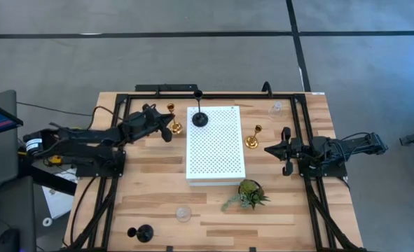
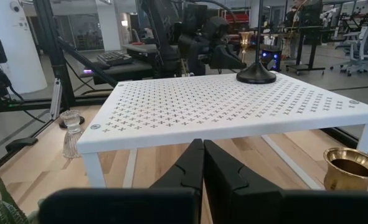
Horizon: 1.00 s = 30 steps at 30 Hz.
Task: Pick & Place candle stick holders
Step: Put the left gold candle holder on the shelf
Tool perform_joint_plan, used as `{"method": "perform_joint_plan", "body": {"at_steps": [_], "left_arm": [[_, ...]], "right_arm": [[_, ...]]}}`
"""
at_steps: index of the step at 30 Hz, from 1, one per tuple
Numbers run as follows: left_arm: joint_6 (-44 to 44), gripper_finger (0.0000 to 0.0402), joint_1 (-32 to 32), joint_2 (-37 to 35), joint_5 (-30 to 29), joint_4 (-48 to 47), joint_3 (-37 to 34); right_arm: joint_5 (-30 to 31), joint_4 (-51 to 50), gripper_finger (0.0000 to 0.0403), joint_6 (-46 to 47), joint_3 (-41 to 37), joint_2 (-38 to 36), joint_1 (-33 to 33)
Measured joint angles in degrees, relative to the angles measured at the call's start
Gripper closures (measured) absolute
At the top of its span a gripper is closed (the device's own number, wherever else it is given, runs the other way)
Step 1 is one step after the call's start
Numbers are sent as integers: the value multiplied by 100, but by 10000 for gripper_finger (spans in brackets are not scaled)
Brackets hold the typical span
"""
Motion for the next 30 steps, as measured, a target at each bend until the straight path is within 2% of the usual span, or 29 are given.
{"method": "perform_joint_plan", "body": {"at_steps": [11,22,30], "left_arm": [[-11,389,-470,-643,3,-140,0],[-48,389,-597,-1532,3,-825,2],[-119,390,-652,-1727,3,-2047,579]], "right_arm": [[0,0,402,0,1,0,0],[0,1,402,0,1,0,0],[0,2,402,143,2,2,0]]}}
